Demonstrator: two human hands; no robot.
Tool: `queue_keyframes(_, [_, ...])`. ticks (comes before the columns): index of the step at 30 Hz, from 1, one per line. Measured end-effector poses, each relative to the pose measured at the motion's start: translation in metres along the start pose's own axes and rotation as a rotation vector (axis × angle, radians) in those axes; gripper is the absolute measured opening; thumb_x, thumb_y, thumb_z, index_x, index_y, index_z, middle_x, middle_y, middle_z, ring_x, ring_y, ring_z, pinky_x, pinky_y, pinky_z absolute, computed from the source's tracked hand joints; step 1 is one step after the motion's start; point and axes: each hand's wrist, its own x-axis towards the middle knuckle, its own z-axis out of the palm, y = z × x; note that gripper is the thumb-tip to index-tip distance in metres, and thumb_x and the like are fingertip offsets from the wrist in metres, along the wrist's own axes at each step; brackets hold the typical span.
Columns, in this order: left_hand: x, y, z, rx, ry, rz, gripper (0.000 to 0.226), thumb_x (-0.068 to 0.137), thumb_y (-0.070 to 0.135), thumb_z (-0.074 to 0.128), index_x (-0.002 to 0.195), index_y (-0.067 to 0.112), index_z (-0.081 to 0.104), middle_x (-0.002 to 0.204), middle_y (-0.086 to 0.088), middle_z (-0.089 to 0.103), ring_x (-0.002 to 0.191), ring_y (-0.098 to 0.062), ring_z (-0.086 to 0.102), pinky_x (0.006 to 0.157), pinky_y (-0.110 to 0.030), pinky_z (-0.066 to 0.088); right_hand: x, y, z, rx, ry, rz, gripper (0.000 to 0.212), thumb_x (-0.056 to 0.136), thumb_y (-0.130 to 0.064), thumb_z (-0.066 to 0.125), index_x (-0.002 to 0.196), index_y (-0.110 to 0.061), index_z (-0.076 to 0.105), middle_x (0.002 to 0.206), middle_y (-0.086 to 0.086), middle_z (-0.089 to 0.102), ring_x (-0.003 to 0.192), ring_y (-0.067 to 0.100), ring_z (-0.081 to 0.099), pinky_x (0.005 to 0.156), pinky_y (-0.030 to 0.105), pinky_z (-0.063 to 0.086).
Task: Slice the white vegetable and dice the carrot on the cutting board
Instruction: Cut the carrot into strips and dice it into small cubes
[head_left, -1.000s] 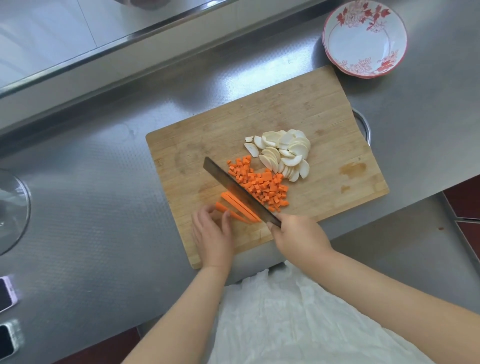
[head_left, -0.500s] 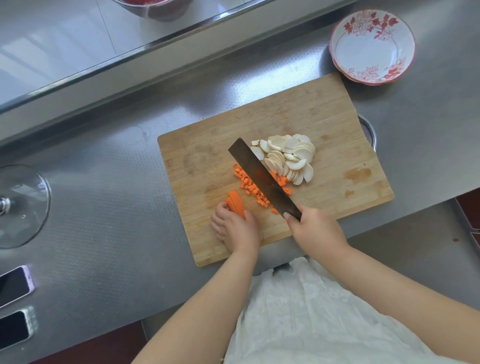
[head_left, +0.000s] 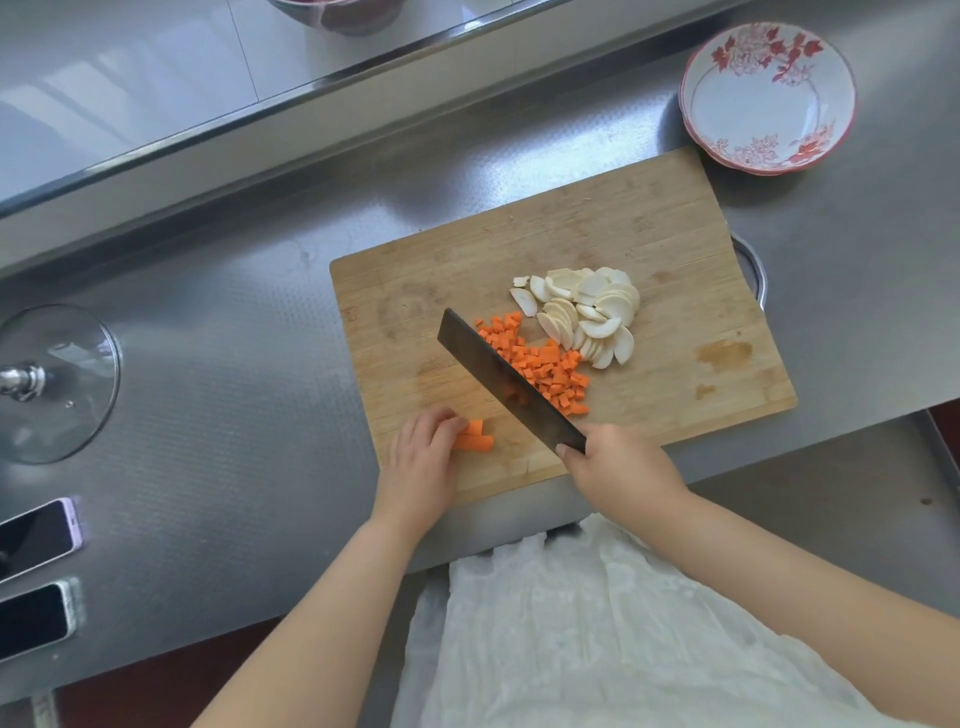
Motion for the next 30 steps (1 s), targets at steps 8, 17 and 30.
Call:
queue_keyframes(8, [-0.015,0.016,0.014,-0.009,-0.009,-0.371,0.067,0.081,0.057,0.062,0.129,0.013,0.052,0.135,-0.007,0.043,0.126,-0.027,0.033,0.103,-0.046,0.034,0.004,0.007,0.007,-0.210,-0.045,-0.026,0.025,0.099,-0.031,0.041,0.095,-0.016,0.061,0.078,0.003,0.061,0.075,0.024,0.058,0.057,0.029,0.039])
queue_keyframes(17, [-0.010,0.042,0.039,-0.130,0.122,-0.429,0.056,0.086,0.052,0.056,0.129,0.016,0.051,0.153,-0.005,0.031,0.146,-0.023,0.013,0.119,-0.044,0.011,0.005,0.014,0.009,-0.092,-0.068,0.019,0.022,0.098,-0.034,0.044,0.091,-0.020,0.059,0.069,-0.002,0.057,0.069,0.021,0.057,0.050,0.028,0.036])
queue_keyframes(30, [-0.021,0.028,0.048,-0.109,0.277,-0.268,0.052,0.088,0.050,0.055,0.120,0.010,0.055,0.131,-0.008,0.044,0.128,-0.028,0.039,0.109,-0.036,0.028,0.003,0.009,0.007,-0.277,-0.090,-0.071,0.025,0.099,-0.032,0.041,0.098,-0.018,0.062,0.080,0.003,0.064,0.074,0.025,0.059,0.056,0.029,0.041])
